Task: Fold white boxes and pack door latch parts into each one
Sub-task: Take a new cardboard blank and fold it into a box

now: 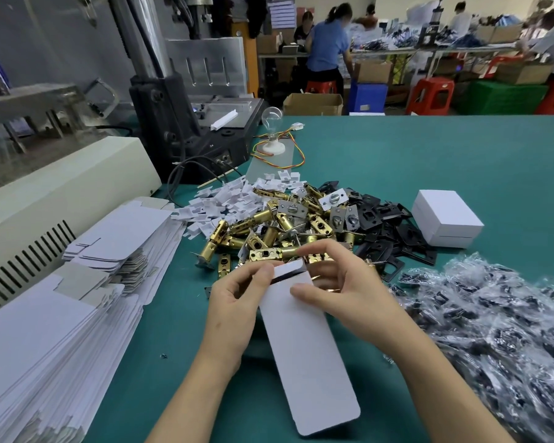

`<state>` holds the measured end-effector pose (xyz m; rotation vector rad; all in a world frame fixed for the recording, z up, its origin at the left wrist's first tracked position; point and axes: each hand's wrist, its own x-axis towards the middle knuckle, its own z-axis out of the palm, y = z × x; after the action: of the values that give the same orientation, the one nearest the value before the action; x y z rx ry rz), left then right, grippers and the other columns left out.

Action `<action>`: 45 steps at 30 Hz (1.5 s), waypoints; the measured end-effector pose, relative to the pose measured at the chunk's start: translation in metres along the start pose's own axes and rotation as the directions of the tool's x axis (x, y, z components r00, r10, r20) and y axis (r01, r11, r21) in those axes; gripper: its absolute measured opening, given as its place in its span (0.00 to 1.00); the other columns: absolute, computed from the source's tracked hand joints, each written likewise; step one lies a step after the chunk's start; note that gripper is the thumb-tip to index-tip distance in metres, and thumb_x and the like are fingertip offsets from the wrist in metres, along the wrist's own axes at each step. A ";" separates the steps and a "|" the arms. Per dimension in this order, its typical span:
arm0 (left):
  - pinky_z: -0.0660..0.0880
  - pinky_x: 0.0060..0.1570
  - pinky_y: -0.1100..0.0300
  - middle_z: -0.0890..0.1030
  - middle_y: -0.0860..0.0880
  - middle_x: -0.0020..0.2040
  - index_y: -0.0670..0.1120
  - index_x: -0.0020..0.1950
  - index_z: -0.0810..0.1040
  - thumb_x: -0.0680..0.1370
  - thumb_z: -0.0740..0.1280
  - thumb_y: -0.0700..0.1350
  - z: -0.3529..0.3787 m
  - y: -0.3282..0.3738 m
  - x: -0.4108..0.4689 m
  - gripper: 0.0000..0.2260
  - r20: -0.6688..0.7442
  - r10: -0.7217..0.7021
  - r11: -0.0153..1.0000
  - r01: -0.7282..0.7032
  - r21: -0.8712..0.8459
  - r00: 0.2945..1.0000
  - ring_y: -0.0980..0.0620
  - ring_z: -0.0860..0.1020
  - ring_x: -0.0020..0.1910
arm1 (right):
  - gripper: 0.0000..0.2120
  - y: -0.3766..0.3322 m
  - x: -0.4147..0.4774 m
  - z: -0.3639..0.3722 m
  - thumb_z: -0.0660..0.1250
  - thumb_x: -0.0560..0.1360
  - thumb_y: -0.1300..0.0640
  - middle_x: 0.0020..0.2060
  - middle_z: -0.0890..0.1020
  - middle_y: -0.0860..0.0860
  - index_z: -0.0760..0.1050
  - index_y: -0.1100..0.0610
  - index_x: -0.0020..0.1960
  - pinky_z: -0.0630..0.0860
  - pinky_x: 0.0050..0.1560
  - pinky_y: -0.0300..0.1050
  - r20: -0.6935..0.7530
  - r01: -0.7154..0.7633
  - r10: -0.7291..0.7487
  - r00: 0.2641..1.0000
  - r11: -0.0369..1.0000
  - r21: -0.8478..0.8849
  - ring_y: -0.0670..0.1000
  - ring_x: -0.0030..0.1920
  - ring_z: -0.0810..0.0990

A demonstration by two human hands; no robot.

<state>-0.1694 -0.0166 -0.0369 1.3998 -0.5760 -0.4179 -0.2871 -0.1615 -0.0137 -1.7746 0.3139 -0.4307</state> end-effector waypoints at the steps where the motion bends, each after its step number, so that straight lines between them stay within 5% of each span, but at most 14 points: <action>1: 0.80 0.44 0.63 0.88 0.53 0.50 0.56 0.50 0.89 0.78 0.69 0.53 0.000 0.001 0.000 0.09 0.003 -0.002 1.000 0.002 -0.004 1.000 0.56 0.84 0.47 | 0.22 0.000 0.000 0.001 0.77 0.68 0.44 0.50 0.87 0.46 0.76 0.38 0.59 0.85 0.49 0.52 0.005 0.002 -0.002 1.000 1.000 0.004 0.50 0.48 0.87; 7: 0.81 0.54 0.51 0.86 0.51 0.57 0.56 0.55 0.89 0.78 0.69 0.52 -0.002 0.000 -0.002 0.10 0.100 -0.019 0.998 0.013 0.058 0.995 0.48 0.83 0.57 | 0.23 -0.001 -0.001 -0.002 0.78 0.68 0.46 0.49 0.87 0.49 0.76 0.40 0.61 0.85 0.49 0.58 -0.008 0.014 -0.014 1.000 1.000 0.001 0.52 0.47 0.88; 13: 0.81 0.44 0.60 0.88 0.49 0.53 0.53 0.54 0.89 0.77 0.70 0.52 -0.002 0.004 0.000 0.11 0.094 -0.080 0.996 0.083 -0.027 0.992 0.51 0.85 0.49 | 0.24 -0.002 -0.001 0.001 0.79 0.69 0.49 0.52 0.87 0.49 0.76 0.41 0.63 0.86 0.50 0.57 0.037 0.017 -0.017 0.999 1.000 0.023 0.51 0.49 0.88; 20: 0.82 0.54 0.60 0.87 0.52 0.59 0.58 0.58 0.88 0.79 0.68 0.51 -0.004 0.003 0.000 0.11 0.210 -0.093 0.995 0.095 0.000 0.973 0.51 0.84 0.58 | 0.23 -0.003 -0.003 -0.005 0.78 0.69 0.46 0.57 0.83 0.46 0.76 0.35 0.61 0.84 0.43 0.45 0.027 0.014 -0.014 1.000 1.000 -0.011 0.50 0.46 0.88; 33: 0.79 0.49 0.65 0.88 0.51 0.53 0.57 0.55 0.88 0.79 0.68 0.49 -0.009 0.003 0.002 0.10 0.265 -0.071 0.997 0.059 0.053 0.962 0.56 0.84 0.51 | 0.17 -0.002 -0.003 -0.003 0.77 0.75 0.54 0.54 0.83 0.39 0.76 0.41 0.59 0.84 0.45 0.44 0.068 -0.010 0.013 0.998 0.999 -0.033 0.50 0.43 0.88; 38: 0.79 0.47 0.63 0.87 0.53 0.50 0.58 0.53 0.88 0.78 0.69 0.53 -0.012 0.001 0.003 0.09 0.245 -0.065 0.990 0.032 0.138 0.967 0.55 0.83 0.48 | 0.12 -0.001 -0.002 -0.003 0.77 0.75 0.55 0.53 0.84 0.37 0.78 0.45 0.53 0.80 0.47 0.36 0.065 0.044 -0.037 0.997 0.994 -0.101 0.42 0.49 0.85; 41: 0.76 0.44 0.60 0.85 0.49 0.45 0.56 0.51 0.87 0.74 0.71 0.61 -0.012 -0.002 0.003 0.13 0.205 -0.061 0.985 0.026 0.169 0.977 0.53 0.80 0.43 | 0.13 0.000 -0.002 -0.002 0.78 0.74 0.53 0.53 0.84 0.39 0.77 0.45 0.54 0.81 0.51 0.39 0.084 0.055 -0.044 0.995 0.991 -0.124 0.42 0.55 0.84; 45: 0.76 0.43 0.57 0.84 0.44 0.45 0.52 0.48 0.87 0.76 0.72 0.57 -0.012 -0.004 0.004 0.10 0.208 -0.088 0.988 0.059 0.144 0.974 0.51 0.79 0.42 | 0.17 0.000 -0.001 0.000 0.79 0.73 0.51 0.56 0.84 0.43 0.76 0.41 0.57 0.84 0.49 0.47 0.095 0.022 -0.011 0.995 0.993 -0.120 0.47 0.45 0.87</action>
<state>-0.1590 -0.0101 -0.0409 1.5211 -0.7411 -0.6031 -0.2886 -0.1613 -0.0138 -1.9101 0.2638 -0.3446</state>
